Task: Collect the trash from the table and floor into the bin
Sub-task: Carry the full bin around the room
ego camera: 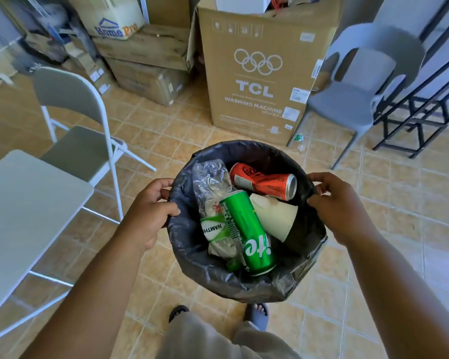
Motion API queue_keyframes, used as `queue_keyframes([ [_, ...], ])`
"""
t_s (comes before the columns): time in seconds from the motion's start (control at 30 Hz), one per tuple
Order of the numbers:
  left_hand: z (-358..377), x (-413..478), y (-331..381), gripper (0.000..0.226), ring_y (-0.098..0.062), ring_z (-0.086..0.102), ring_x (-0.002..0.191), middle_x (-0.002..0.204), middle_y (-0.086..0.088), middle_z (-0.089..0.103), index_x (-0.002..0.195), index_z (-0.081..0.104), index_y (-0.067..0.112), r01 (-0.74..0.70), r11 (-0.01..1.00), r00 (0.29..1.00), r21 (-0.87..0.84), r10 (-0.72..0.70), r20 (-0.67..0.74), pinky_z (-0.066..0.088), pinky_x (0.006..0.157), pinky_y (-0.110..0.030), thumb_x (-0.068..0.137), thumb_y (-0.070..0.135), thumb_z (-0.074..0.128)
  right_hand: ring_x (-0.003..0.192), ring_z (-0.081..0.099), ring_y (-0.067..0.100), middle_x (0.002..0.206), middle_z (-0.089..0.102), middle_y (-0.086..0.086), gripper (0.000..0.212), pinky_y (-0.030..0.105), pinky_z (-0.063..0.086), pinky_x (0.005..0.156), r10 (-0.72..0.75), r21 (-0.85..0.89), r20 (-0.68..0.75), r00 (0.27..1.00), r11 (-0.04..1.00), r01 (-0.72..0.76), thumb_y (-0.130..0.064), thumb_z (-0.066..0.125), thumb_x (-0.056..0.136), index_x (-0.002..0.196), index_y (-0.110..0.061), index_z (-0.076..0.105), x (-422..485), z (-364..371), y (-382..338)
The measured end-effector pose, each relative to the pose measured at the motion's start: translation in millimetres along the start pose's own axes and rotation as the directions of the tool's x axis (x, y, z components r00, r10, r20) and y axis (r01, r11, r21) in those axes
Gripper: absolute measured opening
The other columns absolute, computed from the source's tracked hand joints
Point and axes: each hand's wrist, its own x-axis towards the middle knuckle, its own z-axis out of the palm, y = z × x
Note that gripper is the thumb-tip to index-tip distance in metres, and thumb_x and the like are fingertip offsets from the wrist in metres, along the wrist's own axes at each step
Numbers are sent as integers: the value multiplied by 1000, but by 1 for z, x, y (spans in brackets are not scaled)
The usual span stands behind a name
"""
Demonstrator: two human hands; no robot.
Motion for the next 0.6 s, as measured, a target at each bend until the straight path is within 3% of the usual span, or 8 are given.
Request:
queue_keyframes([
  [0.23,22,-9,20,58,-21,60,71,85,-7,57,99,64,30,-2,999,1000,-38,1,-20,50,49,-27,71,-20,51,69,65,28,84,62,-2,44,43,54,57,-55,16,3,998,998,55,-2,58,79,93,-43,65,12,-35,-16],
  [0.33,22,0,29,58,-21,61,70,84,-7,59,98,65,31,-11,999,999,-53,9,-39,50,49,-28,71,-18,52,65,63,26,85,63,-1,42,37,50,52,-70,22,10,998,997,69,-2,58,80,96,-40,65,27,-37,-26],
  [0.6,17,68,61,57,-23,58,71,88,-10,57,102,65,28,-12,999,999,-45,10,-33,48,52,-29,70,-17,52,76,66,27,86,63,-2,44,46,58,64,-50,36,-3,999,998,50,0,58,81,88,-43,64,82,-20,-54],
])
